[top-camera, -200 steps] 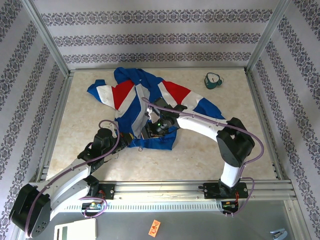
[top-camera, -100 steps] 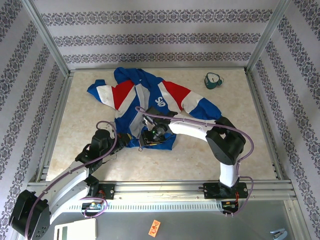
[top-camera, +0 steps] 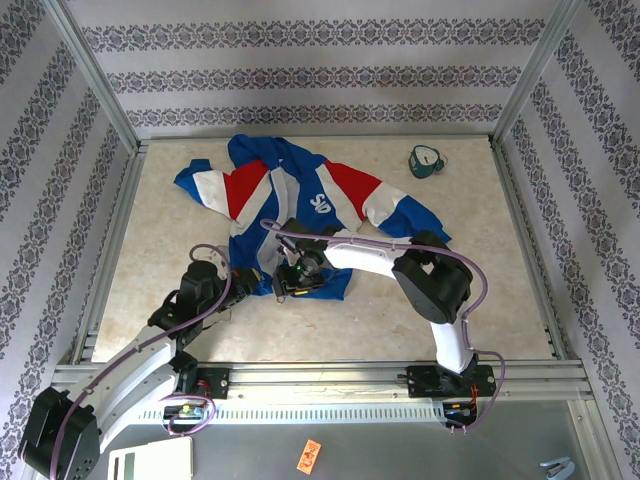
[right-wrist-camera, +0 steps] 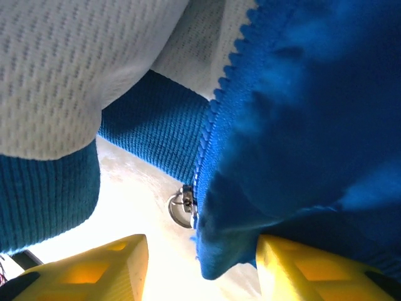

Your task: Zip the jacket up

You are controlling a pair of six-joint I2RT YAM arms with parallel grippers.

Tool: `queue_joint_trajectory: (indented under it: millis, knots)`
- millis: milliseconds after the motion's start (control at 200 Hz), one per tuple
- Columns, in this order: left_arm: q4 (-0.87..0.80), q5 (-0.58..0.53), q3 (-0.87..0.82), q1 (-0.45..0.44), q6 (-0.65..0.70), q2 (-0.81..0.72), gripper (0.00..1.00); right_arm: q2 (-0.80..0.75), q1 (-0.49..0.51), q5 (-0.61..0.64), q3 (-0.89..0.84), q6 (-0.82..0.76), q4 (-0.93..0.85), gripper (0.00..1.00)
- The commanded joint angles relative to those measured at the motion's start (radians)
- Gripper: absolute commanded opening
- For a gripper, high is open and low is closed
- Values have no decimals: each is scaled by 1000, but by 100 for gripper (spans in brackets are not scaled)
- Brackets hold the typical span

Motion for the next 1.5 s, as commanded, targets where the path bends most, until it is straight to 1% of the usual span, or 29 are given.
queue_joint_trajectory:
  millis: [0, 35, 110, 225, 295, 360, 470, 640, 759, 979, 1084, 1214, 1369, 1494]
  knots:
    - [-27, 12, -23, 14, 13, -28, 0, 31, 13, 16, 27, 1, -27, 46]
    - [-31, 12, -23, 15, 13, -33, 0, 30, 12, 17, 26, -1, -27, 42]
    - [-41, 14, -23, 14, 12, -44, 0, 14, 13, 33, 21, -17, -24, 27]
    - [-60, 15, -15, 15, 4, -62, 0, -31, 11, 50, 6, -69, 5, 12]
    - [-80, 24, -5, 15, 7, -76, 0, -70, 6, 53, -14, -99, 35, 5]
    - [-99, 19, -4, 15, 7, -90, 0, -114, -2, 58, -46, -127, 73, 1]
    - [-105, 18, -4, 15, -3, -95, 0, -189, -39, 70, -102, -160, 110, 0]
    - [-48, 22, 20, 15, -16, -49, 0, -323, -138, 21, -217, -202, 193, 0]
    - [6, 38, 52, 15, -15, 38, 0, -411, -221, -15, -300, -208, 254, 0]
    - [156, 85, 123, 2, -31, 259, 0, -534, -360, -61, -413, -235, 259, 0]
    - [197, 87, 179, -37, -23, 369, 0, -592, -414, -77, -453, -257, 249, 0]
    - [240, 80, 265, -111, -3, 506, 0, -662, -466, -100, -495, -276, 250, 0]
    - [352, 126, 364, -190, 1, 679, 0, -745, -481, -105, -524, -306, 252, 0]
    - [460, 139, 430, -256, -12, 786, 0, -828, -483, -103, -547, -337, 244, 0]
